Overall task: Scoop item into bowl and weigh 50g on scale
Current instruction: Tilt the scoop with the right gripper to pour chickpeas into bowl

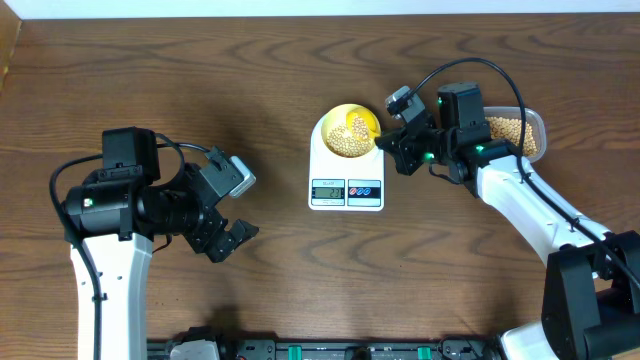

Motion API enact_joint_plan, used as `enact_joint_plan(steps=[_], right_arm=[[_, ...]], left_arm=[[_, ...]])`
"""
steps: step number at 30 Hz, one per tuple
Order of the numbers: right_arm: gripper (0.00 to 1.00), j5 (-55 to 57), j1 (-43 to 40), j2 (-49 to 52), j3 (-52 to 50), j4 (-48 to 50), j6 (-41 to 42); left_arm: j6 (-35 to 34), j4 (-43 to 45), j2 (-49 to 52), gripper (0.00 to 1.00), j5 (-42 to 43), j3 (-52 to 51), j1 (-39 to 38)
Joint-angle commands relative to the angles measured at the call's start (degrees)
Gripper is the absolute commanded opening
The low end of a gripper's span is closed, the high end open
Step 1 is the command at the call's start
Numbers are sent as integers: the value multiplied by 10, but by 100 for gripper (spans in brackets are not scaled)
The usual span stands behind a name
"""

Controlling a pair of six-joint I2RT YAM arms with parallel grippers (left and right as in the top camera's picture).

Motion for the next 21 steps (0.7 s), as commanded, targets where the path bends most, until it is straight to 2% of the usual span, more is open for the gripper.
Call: enact_joint_plan(steps=[1, 21], right_arm=[[1, -2, 3, -9, 2, -3, -12], [1, -2, 3, -15, 2, 5, -16]], left_arm=[[14, 0, 1, 98, -1, -5, 2], [14, 0, 1, 98, -1, -5, 2]])
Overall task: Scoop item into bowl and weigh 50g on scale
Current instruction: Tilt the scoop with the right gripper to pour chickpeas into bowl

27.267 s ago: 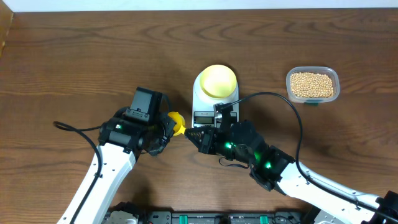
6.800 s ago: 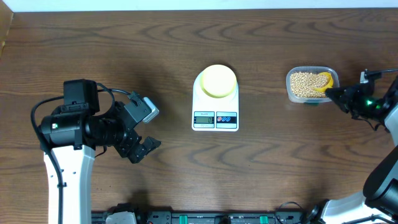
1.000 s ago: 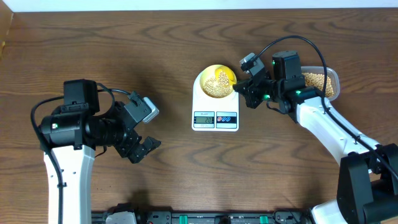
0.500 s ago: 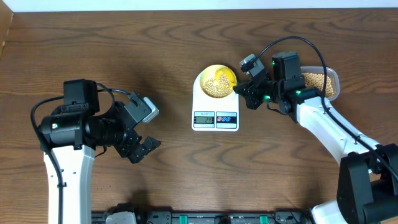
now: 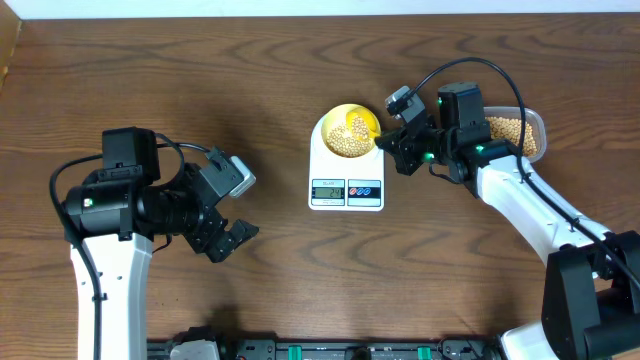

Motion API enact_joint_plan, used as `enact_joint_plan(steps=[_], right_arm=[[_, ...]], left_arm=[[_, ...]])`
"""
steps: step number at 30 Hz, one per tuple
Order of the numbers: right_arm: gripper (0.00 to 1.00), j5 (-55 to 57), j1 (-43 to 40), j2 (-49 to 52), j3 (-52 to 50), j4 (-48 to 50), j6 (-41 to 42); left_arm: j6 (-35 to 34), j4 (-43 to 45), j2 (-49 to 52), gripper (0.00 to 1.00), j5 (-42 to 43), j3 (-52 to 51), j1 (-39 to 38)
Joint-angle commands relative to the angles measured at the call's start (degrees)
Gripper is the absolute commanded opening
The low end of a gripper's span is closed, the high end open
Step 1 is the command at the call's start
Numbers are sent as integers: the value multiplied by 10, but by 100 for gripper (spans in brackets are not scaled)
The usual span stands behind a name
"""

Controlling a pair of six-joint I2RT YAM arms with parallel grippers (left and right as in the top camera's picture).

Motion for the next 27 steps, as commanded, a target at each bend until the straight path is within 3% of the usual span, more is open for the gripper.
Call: enact_joint_plan(steps=[1, 27], right_arm=[[1, -2, 3, -14, 2, 2, -10], [1, 43, 3, -17, 2, 22, -47]], left_arm=[[14, 0, 1, 98, -1, -5, 2], [14, 0, 1, 98, -1, -5, 2]])
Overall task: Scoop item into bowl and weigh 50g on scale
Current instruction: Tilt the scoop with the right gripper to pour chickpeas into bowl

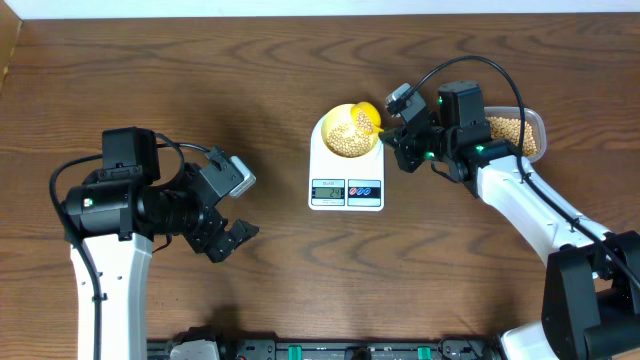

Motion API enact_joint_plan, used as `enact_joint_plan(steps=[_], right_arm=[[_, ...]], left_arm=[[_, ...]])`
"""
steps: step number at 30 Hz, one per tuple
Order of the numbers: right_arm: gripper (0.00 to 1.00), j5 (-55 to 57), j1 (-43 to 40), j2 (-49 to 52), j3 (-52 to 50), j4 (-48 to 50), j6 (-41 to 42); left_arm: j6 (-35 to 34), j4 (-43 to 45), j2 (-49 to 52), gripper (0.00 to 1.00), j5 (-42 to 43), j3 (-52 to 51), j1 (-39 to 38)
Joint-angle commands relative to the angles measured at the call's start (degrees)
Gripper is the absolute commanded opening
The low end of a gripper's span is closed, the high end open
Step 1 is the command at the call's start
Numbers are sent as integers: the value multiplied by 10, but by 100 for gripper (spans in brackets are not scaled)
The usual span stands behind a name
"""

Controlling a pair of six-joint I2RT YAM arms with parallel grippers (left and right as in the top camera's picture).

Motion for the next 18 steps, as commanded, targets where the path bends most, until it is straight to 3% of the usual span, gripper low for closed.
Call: enact_joint_plan(steps=[1, 13, 18], right_arm=[[1, 2, 3, -20, 2, 10, -10], [1, 0, 5, -31, 2, 14, -9], [1, 66, 33, -32, 2, 8, -76]], left_arm=[[14, 0, 1, 98, -1, -5, 2], [14, 0, 1, 98, -1, -5, 2], [14, 0, 1, 98, -1, -5, 2]])
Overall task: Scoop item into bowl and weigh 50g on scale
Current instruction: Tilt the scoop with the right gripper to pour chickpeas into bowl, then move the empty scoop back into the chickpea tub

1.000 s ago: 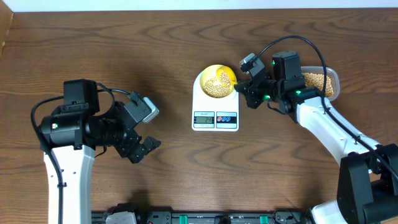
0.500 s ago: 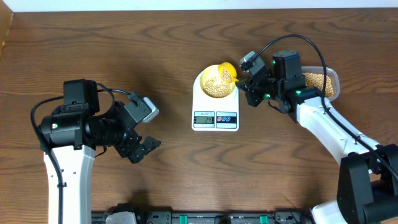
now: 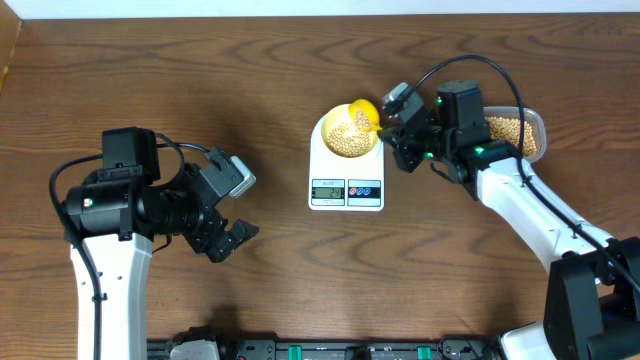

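Observation:
On the white scale [image 3: 346, 170] stands a yellow bowl [image 3: 344, 133] holding tan grains [image 3: 349, 140]. My right gripper [image 3: 388, 128] is shut on the handle of a yellow scoop [image 3: 365, 112], whose head is tipped over the bowl's right rim. The scale's display [image 3: 328, 190] is lit, its digits too small to read. My left gripper [image 3: 238, 233] hangs open over bare table at the left, far from the scale.
A clear container of the same tan grains [image 3: 512, 130] sits at the right, behind my right arm. The wooden table's [image 3: 300, 60] far edge runs along the top of the view. A black rail lines the near edge.
The scoop and right gripper have shifted very slightly left and up at the bowl's rim. The left arm is unchanged.
At first the scoop lay low over the bowl's right side, and it stayed so at the following moment. Then its yellow head was raised and tilted at the rim, where it remains. The left arm has kept still throughout.

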Motion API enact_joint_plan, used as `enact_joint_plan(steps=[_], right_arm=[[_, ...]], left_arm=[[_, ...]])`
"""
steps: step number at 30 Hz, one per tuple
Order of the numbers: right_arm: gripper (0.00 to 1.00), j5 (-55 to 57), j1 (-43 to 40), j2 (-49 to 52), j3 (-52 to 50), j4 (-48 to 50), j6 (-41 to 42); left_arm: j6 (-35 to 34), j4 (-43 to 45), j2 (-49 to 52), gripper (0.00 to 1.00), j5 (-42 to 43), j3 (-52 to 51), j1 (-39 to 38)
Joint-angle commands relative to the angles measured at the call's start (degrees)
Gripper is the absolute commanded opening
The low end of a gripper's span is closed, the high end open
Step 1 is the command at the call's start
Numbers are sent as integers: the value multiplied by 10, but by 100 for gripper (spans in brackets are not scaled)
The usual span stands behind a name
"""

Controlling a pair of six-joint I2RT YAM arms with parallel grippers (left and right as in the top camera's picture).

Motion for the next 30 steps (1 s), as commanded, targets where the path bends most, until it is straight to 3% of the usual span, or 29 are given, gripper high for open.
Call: enact_joint_plan(steps=[1, 30], right_arm=[[1, 54, 21, -20, 2, 10, -49], [1, 75, 51, -50, 2, 4, -69]], left_arm=[[14, 0, 1, 98, -1, -5, 2], [14, 0, 1, 98, -1, -5, 2]])
